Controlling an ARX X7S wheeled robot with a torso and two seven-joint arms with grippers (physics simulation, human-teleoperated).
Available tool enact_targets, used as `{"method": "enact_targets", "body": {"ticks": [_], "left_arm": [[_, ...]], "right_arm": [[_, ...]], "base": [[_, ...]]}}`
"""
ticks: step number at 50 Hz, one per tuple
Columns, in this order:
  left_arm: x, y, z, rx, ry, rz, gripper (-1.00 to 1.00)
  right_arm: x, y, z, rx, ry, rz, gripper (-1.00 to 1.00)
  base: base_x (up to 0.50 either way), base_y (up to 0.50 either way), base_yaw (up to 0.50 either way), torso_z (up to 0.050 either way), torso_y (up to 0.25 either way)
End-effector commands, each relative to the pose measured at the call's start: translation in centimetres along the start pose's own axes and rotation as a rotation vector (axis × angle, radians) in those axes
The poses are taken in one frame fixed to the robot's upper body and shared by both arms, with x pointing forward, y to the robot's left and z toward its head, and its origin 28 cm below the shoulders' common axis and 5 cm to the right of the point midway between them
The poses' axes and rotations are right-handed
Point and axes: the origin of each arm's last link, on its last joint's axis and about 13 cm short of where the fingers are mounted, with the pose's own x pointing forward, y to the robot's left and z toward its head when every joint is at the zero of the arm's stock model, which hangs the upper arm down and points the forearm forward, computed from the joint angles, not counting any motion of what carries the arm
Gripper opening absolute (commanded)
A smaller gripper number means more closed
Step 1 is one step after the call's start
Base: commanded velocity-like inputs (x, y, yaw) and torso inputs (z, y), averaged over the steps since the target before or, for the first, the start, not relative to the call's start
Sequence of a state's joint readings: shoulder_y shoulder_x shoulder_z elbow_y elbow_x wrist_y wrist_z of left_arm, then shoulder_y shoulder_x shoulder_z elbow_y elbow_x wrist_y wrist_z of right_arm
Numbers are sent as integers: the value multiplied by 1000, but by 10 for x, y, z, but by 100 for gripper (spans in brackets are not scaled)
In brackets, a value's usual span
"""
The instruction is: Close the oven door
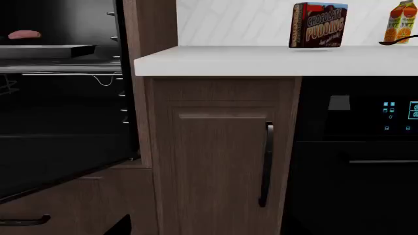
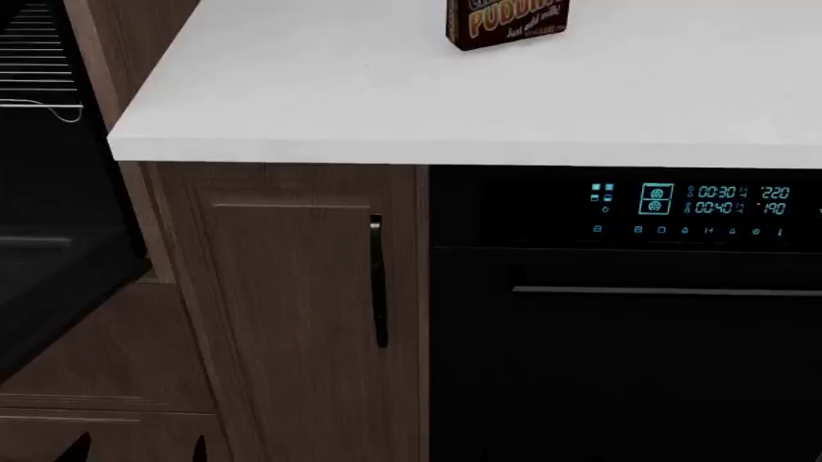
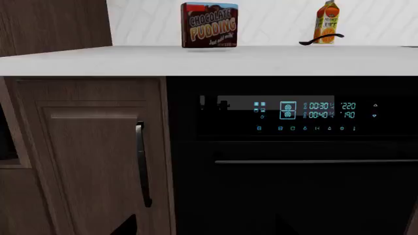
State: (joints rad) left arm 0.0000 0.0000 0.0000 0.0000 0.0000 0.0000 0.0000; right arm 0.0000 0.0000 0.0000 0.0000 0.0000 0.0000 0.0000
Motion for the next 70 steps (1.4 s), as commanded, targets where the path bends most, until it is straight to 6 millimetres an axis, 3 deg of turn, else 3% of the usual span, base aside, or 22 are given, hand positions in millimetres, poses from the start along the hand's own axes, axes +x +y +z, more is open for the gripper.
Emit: {"method": "enact_targets", "body": {"ticks": [1, 10, 14, 15, 17, 21, 23, 26, 30, 33, 35, 37, 42, 44, 51, 54, 57, 59, 65, 67, 69, 70], "left_arm": [[0, 0, 0, 0, 0, 0, 100], [-1, 1, 9, -5, 0, 2, 100], [-1, 0, -10, -3, 2, 2, 100], [0, 0, 8, -4, 1, 3, 100], [-1, 0, -14, -2, 2, 4, 100], [0, 0, 10, -3, 2, 4, 100], [0, 0, -15, -3, 2, 3, 100], [0, 0, 10, -2, 2, 0, 100], [0, 0, 9, -2, 2, 1, 100], [0, 0, -13, -2, 2, 2, 100], [0, 1, 9, -1, 2, 3, 100], [0, 0, -12, -1, 2, 3, 100], [0, 0, -14, 1, 4, 1, 100], [0, 0, 9, 1, 5, 0, 100], [-1, 0, -16, 2, 1, -2, 100], [-1, 0, 10, -1, 1, -6, 100], [-1, 0, -14, -7, -4, -12, 100], [-1, 0, 10, -11, -15, -13, 100], [2, 0, -12, -44, -6, -14, 100], [1, 0, 9, -31, -6, -12, 100], [2, 0, -12, -21, -7, -5, 100], [2, 0, -1, -20, -9, -3, 100]], "right_arm": [[0, 0, 0, 0, 0, 0, 100], [-2, 0, 0, 6, -5, -6, 100], [-2, 0, 0, 7, -6, -7, 100], [-2, 0, 0, 6, -6, -8, 100], [-1, 0, 0, 5, -2, -6, 100], [-1, 0, 0, 4, -2, -9, 100], [-1, 0, 0, 5, -3, -9, 100], [-1, 0, 0, 4, -1, -10, 100], [-1, 0, 0, 5, -1, -10, 100], [-1, 0, 0, 7, -5, -11, 100], [-1, 0, 0, 6, -5, -8, 100], [-1, 0, 0, 5, -4, -6, 100], [-1, 0, 0, 6, -2, -4, 100], [-1, 0, 0, 6, -1, -3, 100], [-1, 0, 0, 6, -4, -6, 100], [-1, 0, 0, 7, -7, -6, 100], [-2, 0, 0, 7, -11, -6, 100], [-2, 0, 0, 6, -10, -7, 100], [-2, 0, 0, 6, -9, -9, 100], [-1, 0, 0, 6, -10, -9, 100], [-1, 0, 1, 5, -8, -9, 100], [-1, 0, 1, 5, -9, -9, 100]], "base": [[0, 0, 0, 0, 0], [0, 0, 0, 0, 0], [0, 0, 0, 0, 0], [0, 0, 0, 0, 0], [0, 0, 0, 0, 0], [-142, 0, 0, 0, 0], [-336, 0, 0, 0, 0], [-337, 0, 0, 0, 0], [-333, 0, 0, 0, 0], [-332, 0, 0, 0, 0], [-326, 0, 0, 0, 0], [-322, 0, 0, 0, 0], [-321, 0, 0, 0, 0], [-320, 0, 0, 0, 0], [-323, 0, 0, 0, 0], [-311, 0, 0, 0, 0], [-68, 0, 0, 0, 0], [0, 0, 0, 0, 0], [0, 0, 0, 0, 0], [0, 0, 0, 0, 0], [0, 0, 0, 0, 0], [0, 0, 0, 0, 0]]}}
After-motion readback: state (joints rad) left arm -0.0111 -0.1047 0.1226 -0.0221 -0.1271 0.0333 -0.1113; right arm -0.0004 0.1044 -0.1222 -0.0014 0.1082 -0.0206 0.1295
